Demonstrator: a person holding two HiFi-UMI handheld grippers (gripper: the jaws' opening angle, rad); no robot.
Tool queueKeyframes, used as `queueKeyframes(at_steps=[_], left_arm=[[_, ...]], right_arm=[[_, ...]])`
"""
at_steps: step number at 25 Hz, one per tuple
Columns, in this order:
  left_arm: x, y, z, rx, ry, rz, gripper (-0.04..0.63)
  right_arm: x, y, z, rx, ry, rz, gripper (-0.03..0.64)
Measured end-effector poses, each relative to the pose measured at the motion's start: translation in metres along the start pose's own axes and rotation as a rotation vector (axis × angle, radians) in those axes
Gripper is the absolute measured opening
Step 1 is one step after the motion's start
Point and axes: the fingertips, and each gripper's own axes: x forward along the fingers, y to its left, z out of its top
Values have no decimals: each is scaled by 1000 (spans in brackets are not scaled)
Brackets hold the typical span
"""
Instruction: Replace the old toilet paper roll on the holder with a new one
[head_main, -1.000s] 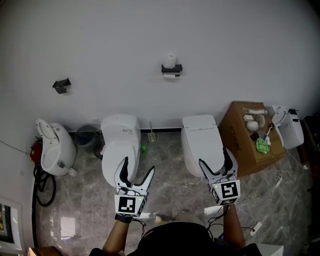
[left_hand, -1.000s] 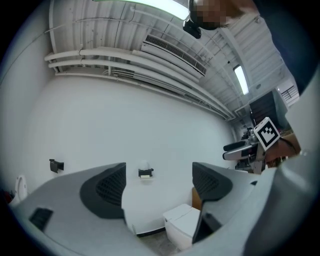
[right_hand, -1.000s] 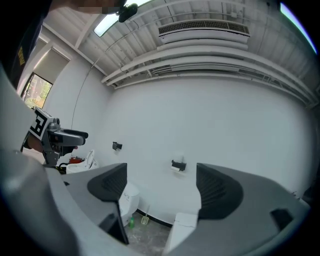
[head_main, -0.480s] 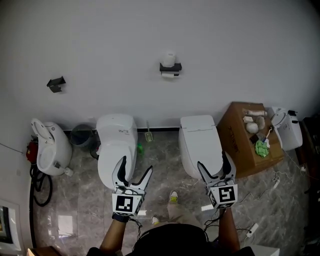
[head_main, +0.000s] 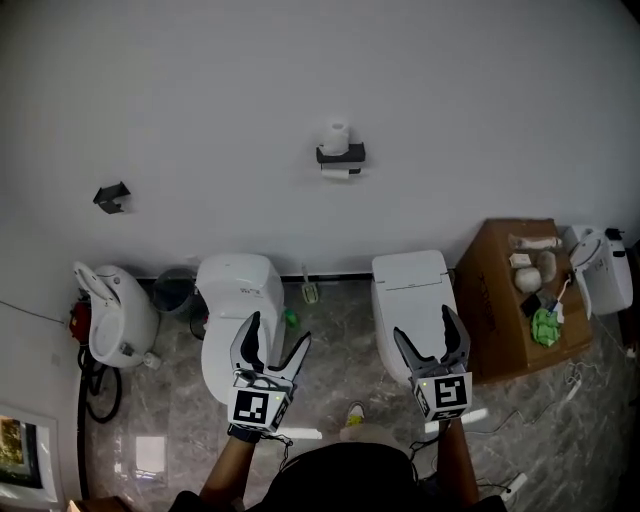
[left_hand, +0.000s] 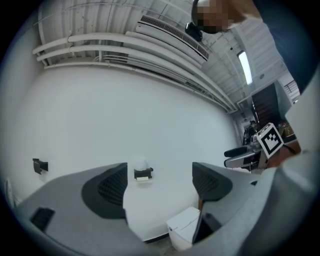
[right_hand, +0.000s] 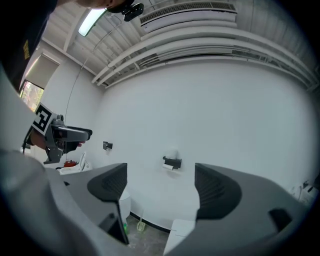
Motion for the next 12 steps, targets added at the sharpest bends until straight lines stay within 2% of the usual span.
queueKeyframes(at_steps=[3,6,12], left_arm=[[35,-13,-9,-17,15,-2,407],[61,-19,-23,-1,44,-13,407],[95,4,-40,-5,95,37,407]], right_arm=[[20,-21,-2,50,-4,48,417],[43,-29,-11,55,8,82,417],[84,-43,-30,110,52,109,416]])
